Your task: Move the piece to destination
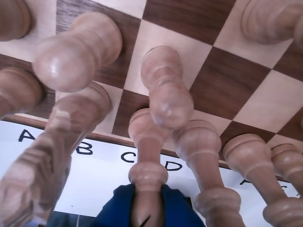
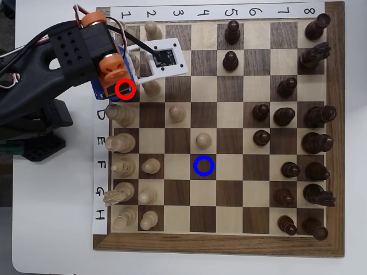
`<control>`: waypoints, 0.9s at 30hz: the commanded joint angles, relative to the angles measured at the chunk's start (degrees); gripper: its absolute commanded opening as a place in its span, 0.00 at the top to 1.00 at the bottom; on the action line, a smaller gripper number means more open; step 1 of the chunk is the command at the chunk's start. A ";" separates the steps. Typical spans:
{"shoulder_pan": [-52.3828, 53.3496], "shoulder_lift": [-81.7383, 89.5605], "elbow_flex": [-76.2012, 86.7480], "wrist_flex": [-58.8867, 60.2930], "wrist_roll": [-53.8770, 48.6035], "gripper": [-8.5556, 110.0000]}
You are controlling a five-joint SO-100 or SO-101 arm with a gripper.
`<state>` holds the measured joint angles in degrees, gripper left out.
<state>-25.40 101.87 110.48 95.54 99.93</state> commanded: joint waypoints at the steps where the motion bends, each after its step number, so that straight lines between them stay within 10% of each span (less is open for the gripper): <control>1: 1.93 11.16 -10.20 2.37 15.12 0.93; 27: 2.90 18.98 -9.84 3.16 5.80 0.93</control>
<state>-24.43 111.09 109.60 96.68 99.93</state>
